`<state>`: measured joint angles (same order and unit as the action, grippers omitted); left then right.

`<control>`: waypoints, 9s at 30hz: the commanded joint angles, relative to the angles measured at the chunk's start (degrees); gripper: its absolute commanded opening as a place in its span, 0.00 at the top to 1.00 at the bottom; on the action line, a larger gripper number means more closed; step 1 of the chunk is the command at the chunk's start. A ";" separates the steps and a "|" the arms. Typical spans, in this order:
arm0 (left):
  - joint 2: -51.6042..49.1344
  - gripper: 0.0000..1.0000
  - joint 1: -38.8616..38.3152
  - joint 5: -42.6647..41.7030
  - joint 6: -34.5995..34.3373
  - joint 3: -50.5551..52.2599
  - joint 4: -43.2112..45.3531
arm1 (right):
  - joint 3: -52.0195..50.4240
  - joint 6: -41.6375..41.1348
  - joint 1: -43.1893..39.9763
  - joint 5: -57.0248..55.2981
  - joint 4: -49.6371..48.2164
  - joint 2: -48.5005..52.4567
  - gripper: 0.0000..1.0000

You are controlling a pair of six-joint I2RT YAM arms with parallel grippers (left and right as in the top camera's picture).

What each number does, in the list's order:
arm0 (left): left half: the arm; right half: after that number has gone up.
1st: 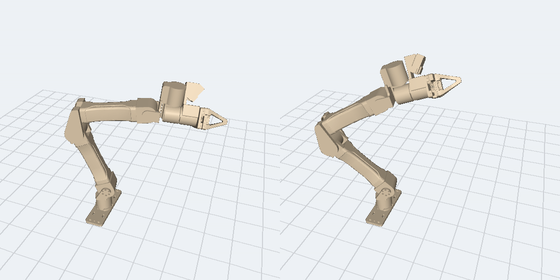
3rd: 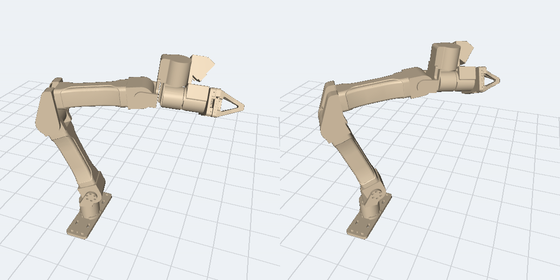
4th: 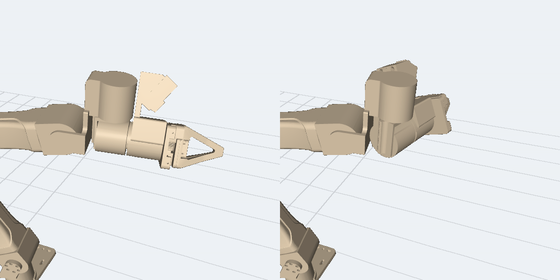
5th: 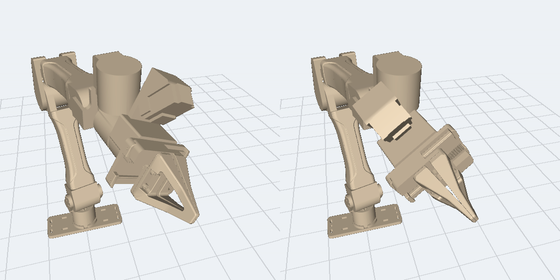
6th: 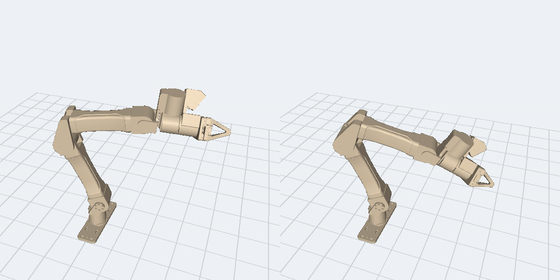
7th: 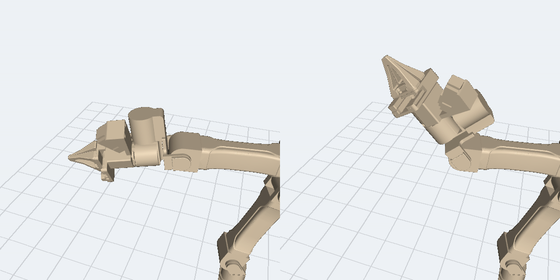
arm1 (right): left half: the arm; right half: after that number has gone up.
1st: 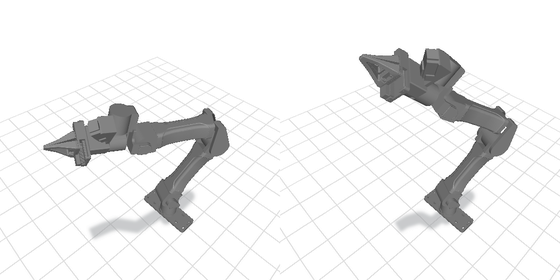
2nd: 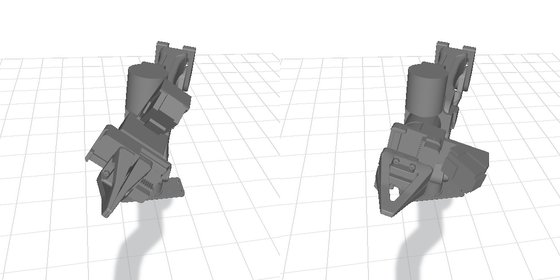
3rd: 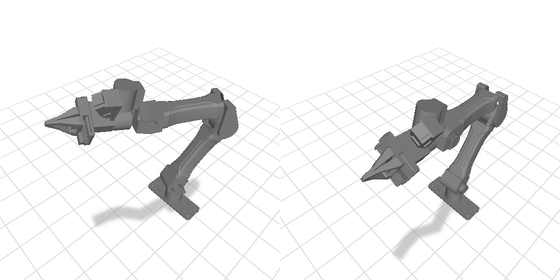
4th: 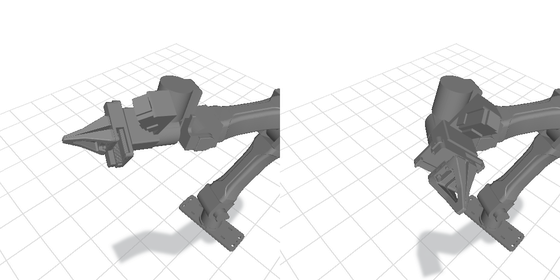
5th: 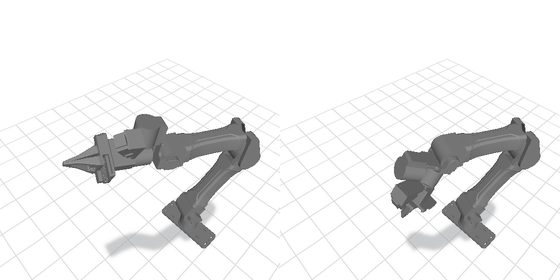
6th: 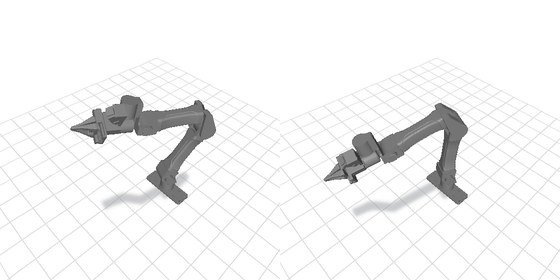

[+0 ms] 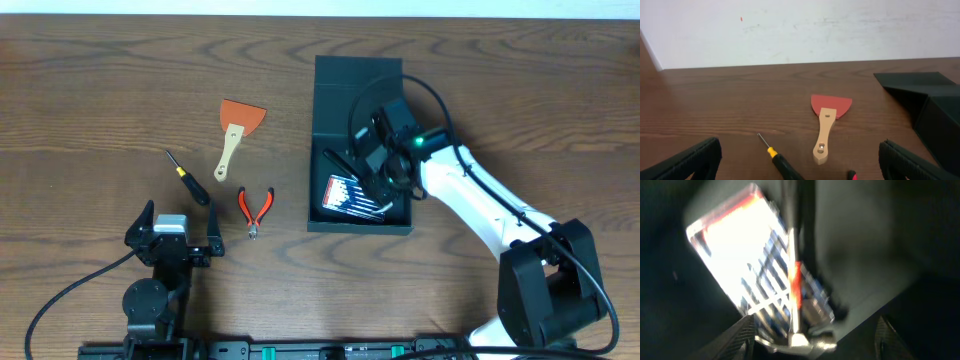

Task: Pack container
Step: 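Open the right gripper and retract it up and right, then move the left gripper over the black-and-yellow screwdriver, then lower the left gripper and close it on the screwdriver handle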

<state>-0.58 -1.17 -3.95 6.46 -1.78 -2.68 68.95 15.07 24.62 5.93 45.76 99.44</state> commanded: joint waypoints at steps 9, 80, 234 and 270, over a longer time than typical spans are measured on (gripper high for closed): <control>0.35 0.01 0.09 -0.57 0.83 1.55 -0.87 | 21.94 -19.65 -1.84 -11.87 7.10 0.31 0.41; 0.35 0.01 0.09 -0.57 0.83 1.55 -0.87 | 30.80 -28.74 -27.17 -23.50 20.46 0.20 0.01; -103.19 0.24 7.69 -2.69 -33.07 -54.71 -28.92 | 30.80 -28.74 -27.06 -23.50 20.46 0.20 0.01; -103.19 0.71 7.69 -0.07 -33.05 -54.71 -30.01 | 30.77 -28.74 -27.10 -23.47 20.46 0.22 0.01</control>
<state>-102.17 6.33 -4.05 -26.81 -57.04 -32.58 98.59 -12.86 -2.39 -17.34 66.19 99.88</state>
